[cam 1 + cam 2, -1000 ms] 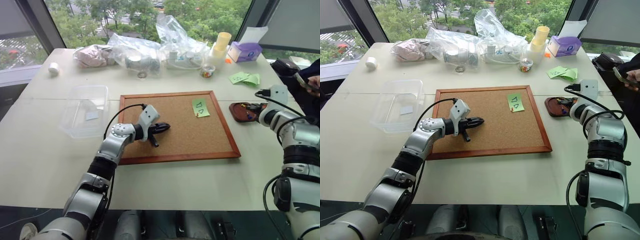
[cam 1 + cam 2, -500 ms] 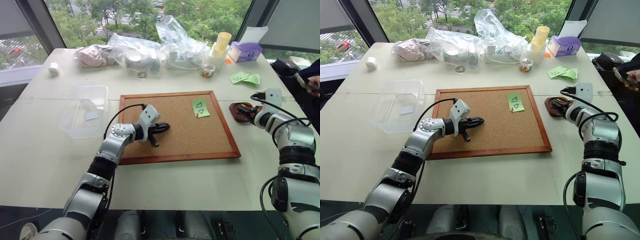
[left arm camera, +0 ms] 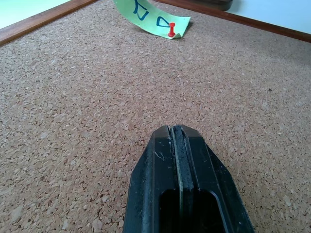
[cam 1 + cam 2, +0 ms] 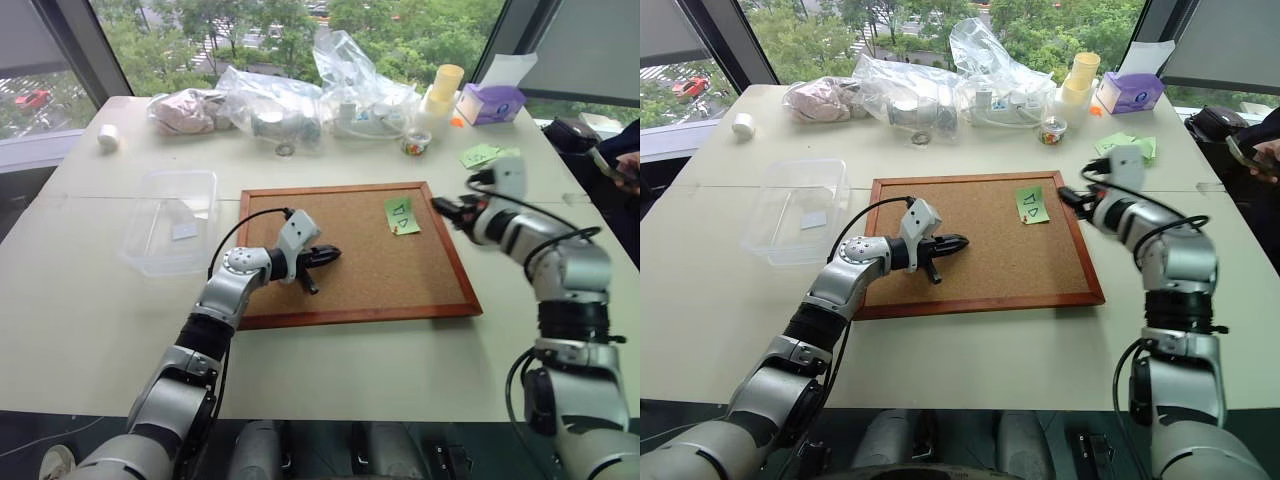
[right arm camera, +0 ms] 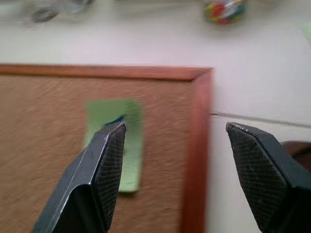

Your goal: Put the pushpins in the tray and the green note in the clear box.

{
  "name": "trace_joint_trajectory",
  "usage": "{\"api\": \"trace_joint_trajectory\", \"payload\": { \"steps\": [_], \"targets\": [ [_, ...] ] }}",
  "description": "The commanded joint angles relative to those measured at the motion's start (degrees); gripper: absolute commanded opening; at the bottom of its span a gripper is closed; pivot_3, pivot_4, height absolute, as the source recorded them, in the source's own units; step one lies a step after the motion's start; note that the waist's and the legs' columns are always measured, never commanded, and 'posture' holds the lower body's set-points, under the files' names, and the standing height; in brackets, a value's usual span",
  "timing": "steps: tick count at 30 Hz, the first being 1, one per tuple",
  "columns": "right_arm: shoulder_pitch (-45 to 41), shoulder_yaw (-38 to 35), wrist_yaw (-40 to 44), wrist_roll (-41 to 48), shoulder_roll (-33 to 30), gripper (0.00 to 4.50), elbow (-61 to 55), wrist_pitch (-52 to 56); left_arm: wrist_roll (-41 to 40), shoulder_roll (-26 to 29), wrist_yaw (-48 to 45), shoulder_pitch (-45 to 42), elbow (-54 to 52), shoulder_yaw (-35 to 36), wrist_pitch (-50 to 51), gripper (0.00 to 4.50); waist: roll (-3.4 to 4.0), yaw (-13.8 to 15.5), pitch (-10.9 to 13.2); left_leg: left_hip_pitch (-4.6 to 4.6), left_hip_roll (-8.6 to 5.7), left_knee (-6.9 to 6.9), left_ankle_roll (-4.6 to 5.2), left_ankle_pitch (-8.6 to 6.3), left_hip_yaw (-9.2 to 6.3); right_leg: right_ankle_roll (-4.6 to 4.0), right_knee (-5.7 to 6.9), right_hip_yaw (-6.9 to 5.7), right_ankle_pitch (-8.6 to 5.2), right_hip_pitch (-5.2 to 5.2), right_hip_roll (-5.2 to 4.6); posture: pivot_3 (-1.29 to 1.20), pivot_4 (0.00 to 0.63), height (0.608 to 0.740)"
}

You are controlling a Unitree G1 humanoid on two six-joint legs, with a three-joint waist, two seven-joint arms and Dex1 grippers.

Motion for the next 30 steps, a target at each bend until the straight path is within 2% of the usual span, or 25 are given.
{"api": "trace_joint_trajectory", "payload": {
  "steps": [1, 8, 25, 28, 30],
  "targets": [
    [2.2, 2.1, 0.5, -0.4, 0.5, 3.36, -5.6, -1.4, 0.6, 0.5, -0.3, 1.8, 1.0, -0.9, 1.4, 0.0, 0.0, 0.0, 0.0, 0.0, -0.01, 0.0, 0.0, 0.0, 0.0, 0.0, 0.0, 0.0, 0.0, 0.0, 0.0, 0.0, 0.15, 0.74],
    [4.5, 4.7, 0.5, -2.7, 1.9, 3.36, -3.7, -5.7, 0.6, 0.6, -0.4, 1.7, 0.9, -0.9, 1.5, 0.0, 0.0, 0.0, 0.0, 0.0, -0.02, 0.0, 0.01, -0.01, -0.01, 0.0, 0.0, 0.0, 0.0, 0.0, 0.01, 0.0, 0.15, 0.74],
    [0.8, 7.5, 1.6, -6.5, 4.6, 3.36, 5.9, -12.9, 0.6, 0.8, 0.0, 2.3, 0.0, -0.7, 1.8, 0.0, 0.0, -0.2, 0.0, 0.0, -0.01, 0.0, 0.01, -0.01, -0.01, 0.0, 0.0, 0.0, 0.0, 0.0, 0.02, 0.0, 0.15, 0.74],
    [1.1, 8.4, 2.2, -7.4, 4.4, 2.5, 6.4, -13.5, 0.5, 0.9, 0.2, 2.5, -0.3, -0.5, 1.9, 0.0, 0.0, -0.2, 0.0, 0.01, -0.01, 0.0, 0.01, -0.01, -0.01, 0.0, 0.0, 0.0, 0.0, 0.0, 0.02, 0.0, 0.15, 0.74],
    [1.4, 8.7, 2.3, -7.8, 4.6, 1.52, 6.2, -13.6, 0.5, 0.9, 0.3, 2.7, -0.4, -0.5, 2.0, 0.0, 0.0, -0.2, 0.0, 0.01, -0.01, 0.0, 0.01, -0.01, -0.01, 0.0, 0.0, 0.0, 0.0, 0.0, 0.02, 0.0, 0.15, 0.74]
  ]
}}
